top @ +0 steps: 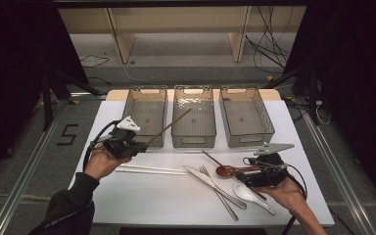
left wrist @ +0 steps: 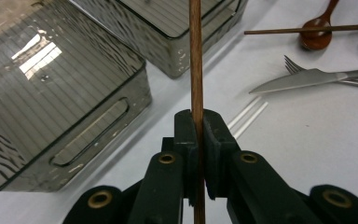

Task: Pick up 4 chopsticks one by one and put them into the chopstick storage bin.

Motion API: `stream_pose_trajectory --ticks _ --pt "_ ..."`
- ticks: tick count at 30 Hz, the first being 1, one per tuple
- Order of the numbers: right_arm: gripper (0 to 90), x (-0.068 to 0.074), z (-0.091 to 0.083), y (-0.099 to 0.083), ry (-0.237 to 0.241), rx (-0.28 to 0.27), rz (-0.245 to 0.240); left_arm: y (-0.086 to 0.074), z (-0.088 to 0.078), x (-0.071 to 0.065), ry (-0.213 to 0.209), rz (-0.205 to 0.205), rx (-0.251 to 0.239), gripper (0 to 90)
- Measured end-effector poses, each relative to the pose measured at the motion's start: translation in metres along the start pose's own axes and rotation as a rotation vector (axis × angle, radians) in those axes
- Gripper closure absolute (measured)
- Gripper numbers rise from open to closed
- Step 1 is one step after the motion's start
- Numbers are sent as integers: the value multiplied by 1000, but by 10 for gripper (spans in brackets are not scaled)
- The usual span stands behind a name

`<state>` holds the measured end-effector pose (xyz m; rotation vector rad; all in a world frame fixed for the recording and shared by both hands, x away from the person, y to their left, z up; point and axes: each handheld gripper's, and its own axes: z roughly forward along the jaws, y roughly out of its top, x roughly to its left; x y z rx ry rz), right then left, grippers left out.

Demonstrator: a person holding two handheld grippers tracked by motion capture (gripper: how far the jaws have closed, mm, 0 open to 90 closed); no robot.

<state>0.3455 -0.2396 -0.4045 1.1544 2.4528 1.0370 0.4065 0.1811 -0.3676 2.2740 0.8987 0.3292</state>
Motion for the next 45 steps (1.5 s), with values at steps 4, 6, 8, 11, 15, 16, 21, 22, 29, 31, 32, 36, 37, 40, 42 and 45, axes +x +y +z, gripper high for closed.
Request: stream_pose_trajectory --ticks 4,6,8,11,15,16,21,22,29,31,32,36,37,40,42,45 --pt "280 2 1 -1 6 4 -4 6 -1 9 13 -21 -11 849" --pt "280 3 0 -1 4 3 -6 9 -1 14 24 -30 -18 849" --pt "280 3 0 -1 5 2 -7 12 -1 18 33 -38 -20 849" --pt "280 3 1 -1 7 6 -2 16 1 26 45 -57 -19 849" --pt "280 4 3 -2 11 11 -13 20 2 38 65 -84 -26 849" --pt "280 5 3 -2 13 13 -14 20 2 40 68 -96 -28 849" --pt "280 4 3 -2 16 10 -9 24 7 53 89 -122 -12 849" --pt "280 3 3 -2 17 10 -8 25 8 56 92 -132 -14 849" --pt "280 4 2 -1 17 6 -11 29 20 78 106 -195 -8 848" --pt "280 4 2 -2 17 9 -10 31 24 84 112 -212 -3 848" --pt "280 4 2 -2 17 9 -11 31 25 86 118 -225 -4 848" --pt "280 4 2 -1 18 7 -11 35 31 97 133 -257 9 848" --pt "280 4 2 -1 18 6 -12 35 33 100 139 -268 14 848" --pt "280 3 2 -2 16 8 -8 35 37 106 154 -293 23 848" --pt "280 3 2 -1 16 9 -5 35 39 109 162 -303 31 848" --pt "280 4 2 -1 17 7 -10 33 43 113 171 -316 45 848"
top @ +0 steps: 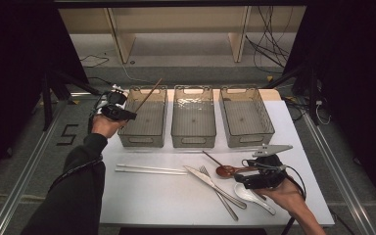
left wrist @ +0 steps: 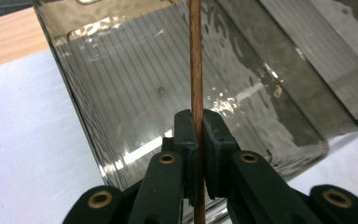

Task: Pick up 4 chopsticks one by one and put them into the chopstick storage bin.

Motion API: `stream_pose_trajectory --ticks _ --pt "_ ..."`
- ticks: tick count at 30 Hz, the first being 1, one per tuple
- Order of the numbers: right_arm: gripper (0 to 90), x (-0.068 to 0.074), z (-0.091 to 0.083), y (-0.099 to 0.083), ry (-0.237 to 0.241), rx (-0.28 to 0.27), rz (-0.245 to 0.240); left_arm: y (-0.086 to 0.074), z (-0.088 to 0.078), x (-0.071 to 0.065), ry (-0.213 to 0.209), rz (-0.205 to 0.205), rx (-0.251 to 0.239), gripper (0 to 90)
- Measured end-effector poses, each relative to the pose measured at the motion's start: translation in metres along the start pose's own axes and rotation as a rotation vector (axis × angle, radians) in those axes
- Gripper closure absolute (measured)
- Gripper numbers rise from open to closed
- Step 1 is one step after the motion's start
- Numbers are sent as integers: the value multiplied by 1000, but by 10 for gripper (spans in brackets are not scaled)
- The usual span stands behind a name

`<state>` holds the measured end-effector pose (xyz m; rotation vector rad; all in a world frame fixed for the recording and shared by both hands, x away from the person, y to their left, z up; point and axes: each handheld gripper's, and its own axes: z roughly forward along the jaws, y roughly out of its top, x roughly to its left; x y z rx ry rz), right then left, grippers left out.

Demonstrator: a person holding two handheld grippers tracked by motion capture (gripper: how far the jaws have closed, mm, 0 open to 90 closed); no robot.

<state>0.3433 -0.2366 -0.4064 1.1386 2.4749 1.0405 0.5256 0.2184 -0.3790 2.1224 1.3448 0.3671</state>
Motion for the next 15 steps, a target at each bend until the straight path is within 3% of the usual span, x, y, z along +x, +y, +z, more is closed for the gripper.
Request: stream_pose_trajectory --ticks 4,13,15 --pt "280 0 0 0 -1 2 -1 -2 7 5 10 -35 11 846" --pt "280 0 0 0 1 3 -3 -5 20 12 32 -72 25 835" --pt "280 0 0 0 2 5 -2 -5 23 12 30 -91 30 764"
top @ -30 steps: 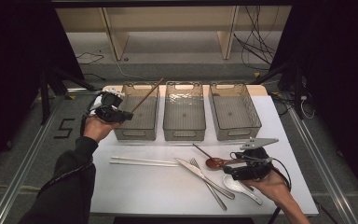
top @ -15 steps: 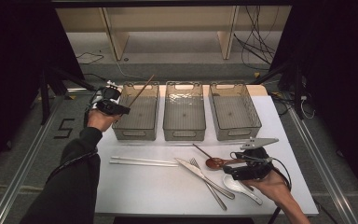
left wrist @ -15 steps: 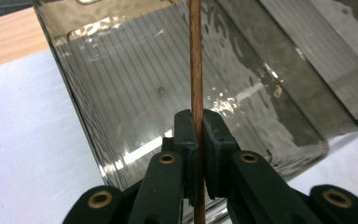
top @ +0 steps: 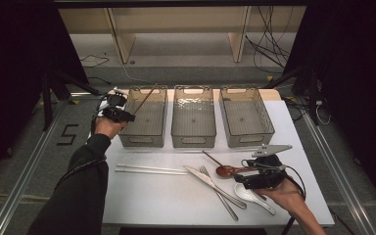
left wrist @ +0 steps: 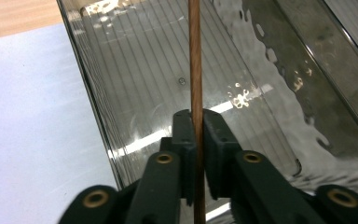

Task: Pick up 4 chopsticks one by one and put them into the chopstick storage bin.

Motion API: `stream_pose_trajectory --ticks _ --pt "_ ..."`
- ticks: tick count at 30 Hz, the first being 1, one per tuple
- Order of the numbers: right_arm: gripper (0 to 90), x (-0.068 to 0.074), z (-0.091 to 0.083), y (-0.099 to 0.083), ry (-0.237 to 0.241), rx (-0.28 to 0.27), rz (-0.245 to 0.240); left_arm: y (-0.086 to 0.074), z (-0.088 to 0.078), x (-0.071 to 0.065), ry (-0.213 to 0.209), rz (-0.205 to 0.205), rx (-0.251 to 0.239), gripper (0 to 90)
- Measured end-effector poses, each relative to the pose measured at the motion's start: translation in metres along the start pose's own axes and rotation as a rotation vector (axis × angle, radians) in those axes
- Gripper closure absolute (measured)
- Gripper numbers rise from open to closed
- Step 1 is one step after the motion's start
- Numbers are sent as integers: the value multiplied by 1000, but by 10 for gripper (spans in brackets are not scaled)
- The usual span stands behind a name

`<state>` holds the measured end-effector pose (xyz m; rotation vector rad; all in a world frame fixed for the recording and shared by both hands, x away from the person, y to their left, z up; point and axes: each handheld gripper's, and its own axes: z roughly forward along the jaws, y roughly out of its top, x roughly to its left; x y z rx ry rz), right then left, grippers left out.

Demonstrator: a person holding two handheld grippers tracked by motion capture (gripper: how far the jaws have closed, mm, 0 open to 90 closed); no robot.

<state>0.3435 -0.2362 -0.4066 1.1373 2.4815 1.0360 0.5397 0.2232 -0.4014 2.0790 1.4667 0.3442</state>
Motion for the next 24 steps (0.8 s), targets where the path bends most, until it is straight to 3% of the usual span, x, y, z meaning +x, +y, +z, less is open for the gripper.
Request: stream_pose_trajectory --ticks 2,6,12,19,24 --pt "280 0 0 0 0 -1 -1 0 0 -1 6 3 -3 681" --pt "280 -1 -1 0 2 -1 3 -1 -9 -7 -28 -10 -10 554" --pt "280 -3 -1 0 -6 -5 4 -9 -31 -27 -89 26 -60 343" --pt "279 -6 1 0 -17 10 8 -27 -62 -52 -230 63 -147 194" --pt "278 -10 2 -1 -31 24 17 -37 -77 -71 -259 113 -186 150"
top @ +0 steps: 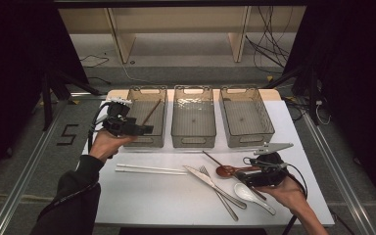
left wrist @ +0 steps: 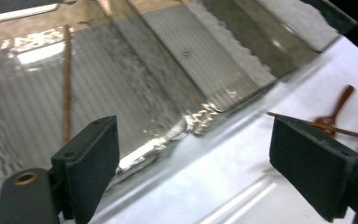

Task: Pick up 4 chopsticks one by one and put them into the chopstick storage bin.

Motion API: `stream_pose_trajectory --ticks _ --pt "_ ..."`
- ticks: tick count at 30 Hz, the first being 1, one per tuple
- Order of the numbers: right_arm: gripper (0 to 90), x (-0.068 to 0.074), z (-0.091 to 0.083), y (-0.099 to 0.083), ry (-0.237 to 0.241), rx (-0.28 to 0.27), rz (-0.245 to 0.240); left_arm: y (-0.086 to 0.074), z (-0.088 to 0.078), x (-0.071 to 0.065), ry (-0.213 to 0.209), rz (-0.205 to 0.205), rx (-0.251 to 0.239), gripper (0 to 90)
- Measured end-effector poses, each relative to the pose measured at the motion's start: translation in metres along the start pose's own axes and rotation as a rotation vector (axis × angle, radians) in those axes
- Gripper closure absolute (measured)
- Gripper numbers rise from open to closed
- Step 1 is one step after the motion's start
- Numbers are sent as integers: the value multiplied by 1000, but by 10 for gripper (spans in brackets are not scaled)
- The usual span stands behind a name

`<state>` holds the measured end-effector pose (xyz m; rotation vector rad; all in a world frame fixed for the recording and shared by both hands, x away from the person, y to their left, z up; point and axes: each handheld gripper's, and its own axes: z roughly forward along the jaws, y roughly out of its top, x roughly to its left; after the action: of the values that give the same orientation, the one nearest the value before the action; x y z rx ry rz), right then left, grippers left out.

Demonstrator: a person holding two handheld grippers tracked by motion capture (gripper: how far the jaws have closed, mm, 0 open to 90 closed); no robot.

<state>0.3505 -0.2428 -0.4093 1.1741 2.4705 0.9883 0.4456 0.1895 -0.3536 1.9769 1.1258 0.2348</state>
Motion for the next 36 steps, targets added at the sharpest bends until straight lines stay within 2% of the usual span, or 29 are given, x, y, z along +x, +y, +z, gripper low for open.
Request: stream_pose_trajectory --ticks 1,4,12,16,24,28,32,36 --pt "277 -1 0 0 0 4 2 -2 -1 -4 -13 3 -9 149" --pt "270 -2 3 -1 -3 15 1 -9 -4 -13 -5 33 -34 139" --pt "260 -4 6 -1 -5 34 4 -32 -2 -20 -23 25 -50 104" --pt "257 -4 8 -1 -7 45 -3 -42 -3 -26 -47 39 -50 93" --pt "275 -6 11 -1 -16 71 -16 -53 -8 -39 -55 80 -60 89" --pt "303 -7 14 0 -28 101 -29 -60 -10 -46 -62 105 -54 89" --pt "352 -9 17 0 -30 136 -39 -66 -13 -51 -48 124 -61 89" --pt "415 -11 20 -1 -36 174 -51 -74 -14 -54 -64 120 -72 90"
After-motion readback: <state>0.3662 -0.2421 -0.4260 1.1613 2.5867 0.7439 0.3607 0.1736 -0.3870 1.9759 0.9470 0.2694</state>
